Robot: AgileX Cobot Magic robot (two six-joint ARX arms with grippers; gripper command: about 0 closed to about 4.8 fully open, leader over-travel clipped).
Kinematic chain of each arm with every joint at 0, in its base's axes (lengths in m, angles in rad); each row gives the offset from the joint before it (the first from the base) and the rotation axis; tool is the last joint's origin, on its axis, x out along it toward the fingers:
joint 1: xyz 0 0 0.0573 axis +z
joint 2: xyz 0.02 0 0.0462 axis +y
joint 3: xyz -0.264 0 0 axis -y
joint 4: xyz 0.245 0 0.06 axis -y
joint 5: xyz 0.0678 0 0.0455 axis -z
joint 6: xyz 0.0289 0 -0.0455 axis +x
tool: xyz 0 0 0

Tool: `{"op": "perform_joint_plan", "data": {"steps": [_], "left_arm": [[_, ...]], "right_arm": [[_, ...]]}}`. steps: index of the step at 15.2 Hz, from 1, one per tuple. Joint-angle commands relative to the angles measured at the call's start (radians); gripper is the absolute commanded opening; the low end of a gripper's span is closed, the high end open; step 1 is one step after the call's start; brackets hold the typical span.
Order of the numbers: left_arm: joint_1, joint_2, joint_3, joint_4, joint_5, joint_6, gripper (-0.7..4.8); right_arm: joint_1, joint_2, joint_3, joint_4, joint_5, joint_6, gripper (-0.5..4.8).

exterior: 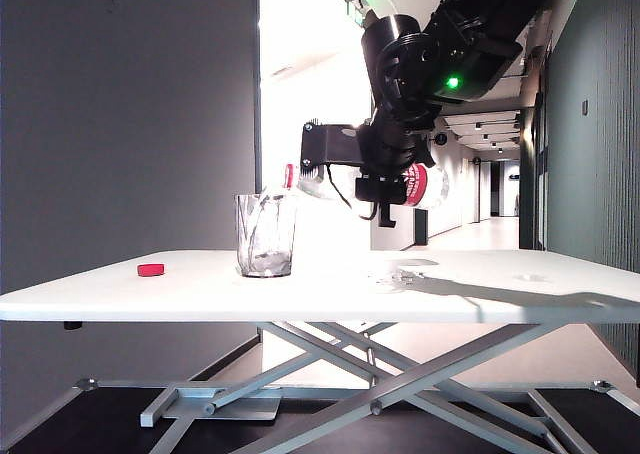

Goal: Pick up the mineral water bottle on the table and pour water into the mug until it's half full.

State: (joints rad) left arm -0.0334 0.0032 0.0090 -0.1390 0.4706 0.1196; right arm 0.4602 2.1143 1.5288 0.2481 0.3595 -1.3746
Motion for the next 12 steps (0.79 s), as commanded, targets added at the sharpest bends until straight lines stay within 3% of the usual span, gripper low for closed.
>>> {"op": "perform_joint_plan", "data": {"steps": [1,12], "left_arm": [[-0.001,0.000,0.001,-0.002,0.004,0.004,-0.05],[-0.001,0.000,0.001,-0.002,0.005,0.003,-0.05]], "right_arm": [[0.001,-0.016,0.016,0.071,0.032,-0.020,1.74],[0.001,-0.016,0.016,0.071,0.031,-0.040,1.74]]}}
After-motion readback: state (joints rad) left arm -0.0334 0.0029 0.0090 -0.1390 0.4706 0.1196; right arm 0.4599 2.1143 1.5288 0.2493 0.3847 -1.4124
